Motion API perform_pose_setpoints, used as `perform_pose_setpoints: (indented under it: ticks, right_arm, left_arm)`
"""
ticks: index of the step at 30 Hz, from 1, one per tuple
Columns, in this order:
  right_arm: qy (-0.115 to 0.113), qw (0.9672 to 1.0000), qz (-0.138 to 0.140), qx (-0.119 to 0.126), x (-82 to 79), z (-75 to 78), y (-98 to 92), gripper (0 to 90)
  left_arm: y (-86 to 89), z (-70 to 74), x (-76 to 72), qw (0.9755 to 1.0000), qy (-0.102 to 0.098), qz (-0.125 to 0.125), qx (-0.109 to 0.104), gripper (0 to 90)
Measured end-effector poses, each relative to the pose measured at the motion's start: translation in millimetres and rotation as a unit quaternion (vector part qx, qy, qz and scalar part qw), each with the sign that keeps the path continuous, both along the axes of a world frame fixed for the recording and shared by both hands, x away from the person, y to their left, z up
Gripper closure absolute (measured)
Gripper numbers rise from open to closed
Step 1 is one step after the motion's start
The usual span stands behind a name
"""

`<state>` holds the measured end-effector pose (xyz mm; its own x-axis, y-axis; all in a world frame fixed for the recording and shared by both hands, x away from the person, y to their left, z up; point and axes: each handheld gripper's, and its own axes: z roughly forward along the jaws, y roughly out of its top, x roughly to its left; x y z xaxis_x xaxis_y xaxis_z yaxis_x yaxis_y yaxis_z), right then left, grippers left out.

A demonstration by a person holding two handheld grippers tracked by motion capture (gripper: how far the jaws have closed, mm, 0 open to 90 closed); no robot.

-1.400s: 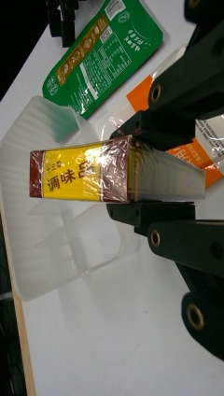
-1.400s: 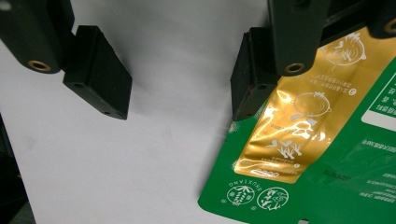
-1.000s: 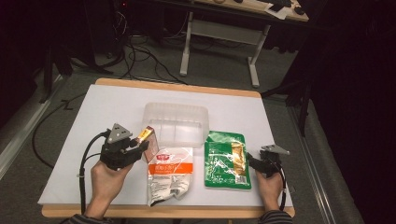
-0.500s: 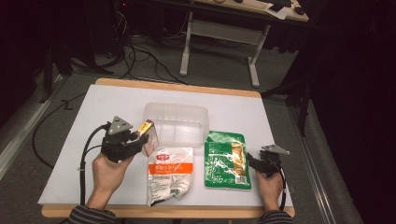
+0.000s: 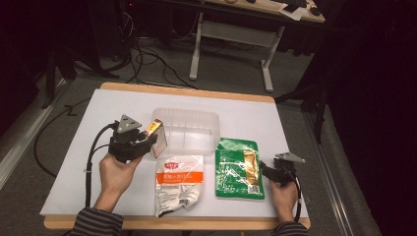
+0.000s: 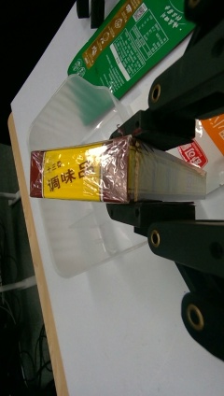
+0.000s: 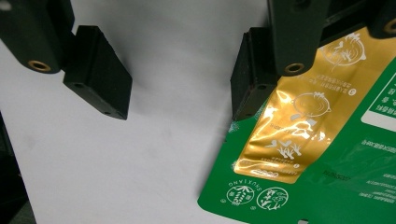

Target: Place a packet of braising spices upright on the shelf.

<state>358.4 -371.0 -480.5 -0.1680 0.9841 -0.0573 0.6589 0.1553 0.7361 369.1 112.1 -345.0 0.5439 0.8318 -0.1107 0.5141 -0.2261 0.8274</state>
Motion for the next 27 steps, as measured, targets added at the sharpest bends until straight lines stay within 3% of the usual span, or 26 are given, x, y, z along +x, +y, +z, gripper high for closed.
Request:
perform_pose_setpoints:
  ticks: [6, 16, 18, 24, 27]
  right_arm:
    - [0.001, 1.0, 0.001, -0.001, 0.0, 0.2, -0.3, 39.0]
    - [0.002, 1.0, 0.0, 0.0, -0.1, 0.2, -0.2, 39.0]
    - [0.002, 1.0, 0.0, 0.0, -0.1, 0.2, -0.1, 39.0]
    - [0.001, 1.0, 0.0, 0.0, -0.1, 0.2, -0.1, 39.0]
    - [0.001, 1.0, 0.001, 0.0, -0.1, 0.2, -0.2, 39.0]
  left_arm:
    - [-3.5, 6.0, 9.5, 0.9999, -0.011, 0.009, 0.005, 67.9]
    - [-8.4, 7.6, 28.1, 0.9996, -0.012, 0.023, 0.008, 67.9]
    - [-11.3, 6.7, 32.7, 0.9994, -0.018, 0.026, 0.013, 67.9]
    - [-20.1, 0.7, 42.5, 0.9992, -0.014, 0.034, 0.013, 67.8]
    - [-21.7, -2.5, 46.4, 0.9988, -0.011, 0.042, 0.023, 67.8]
